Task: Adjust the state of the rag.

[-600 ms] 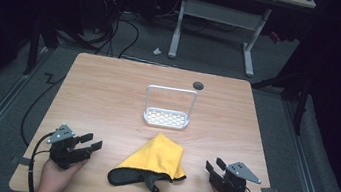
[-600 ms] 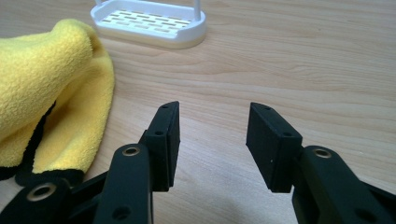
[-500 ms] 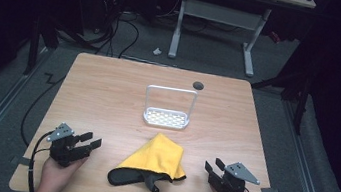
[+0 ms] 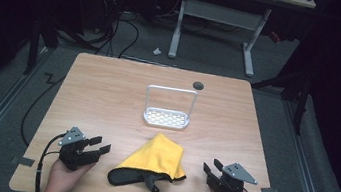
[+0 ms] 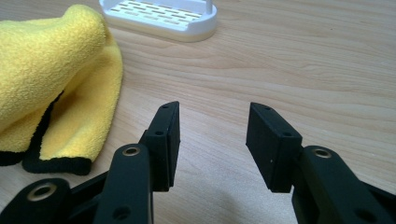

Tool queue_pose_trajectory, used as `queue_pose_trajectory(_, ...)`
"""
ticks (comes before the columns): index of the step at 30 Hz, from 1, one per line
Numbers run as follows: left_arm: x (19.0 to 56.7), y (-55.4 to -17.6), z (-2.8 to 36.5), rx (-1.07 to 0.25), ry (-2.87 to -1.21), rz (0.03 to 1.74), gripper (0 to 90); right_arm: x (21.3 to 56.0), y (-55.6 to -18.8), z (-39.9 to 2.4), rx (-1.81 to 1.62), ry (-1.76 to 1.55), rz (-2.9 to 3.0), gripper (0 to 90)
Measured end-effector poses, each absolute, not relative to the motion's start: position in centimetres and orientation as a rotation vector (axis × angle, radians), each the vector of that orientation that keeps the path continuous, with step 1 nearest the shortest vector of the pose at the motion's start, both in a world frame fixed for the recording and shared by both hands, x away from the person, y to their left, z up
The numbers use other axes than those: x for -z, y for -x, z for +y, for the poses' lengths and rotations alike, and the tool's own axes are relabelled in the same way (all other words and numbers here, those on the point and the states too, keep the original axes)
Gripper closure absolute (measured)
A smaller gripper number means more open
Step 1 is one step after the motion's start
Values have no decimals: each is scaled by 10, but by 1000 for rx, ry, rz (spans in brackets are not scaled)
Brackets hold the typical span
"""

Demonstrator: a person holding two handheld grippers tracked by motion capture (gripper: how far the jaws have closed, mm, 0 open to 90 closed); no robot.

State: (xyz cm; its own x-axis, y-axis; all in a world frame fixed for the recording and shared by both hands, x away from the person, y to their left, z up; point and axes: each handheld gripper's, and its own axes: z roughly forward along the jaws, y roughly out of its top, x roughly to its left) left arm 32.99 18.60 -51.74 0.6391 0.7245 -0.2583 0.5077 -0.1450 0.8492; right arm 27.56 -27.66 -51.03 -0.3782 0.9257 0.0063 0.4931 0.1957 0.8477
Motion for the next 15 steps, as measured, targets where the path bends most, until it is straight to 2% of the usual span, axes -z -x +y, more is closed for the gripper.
queue_pose_trajectory(15, 487, -297, 142, -221, -1827, 794, 449, 509, -272, -261, -1094, -1255, 2002, 552)
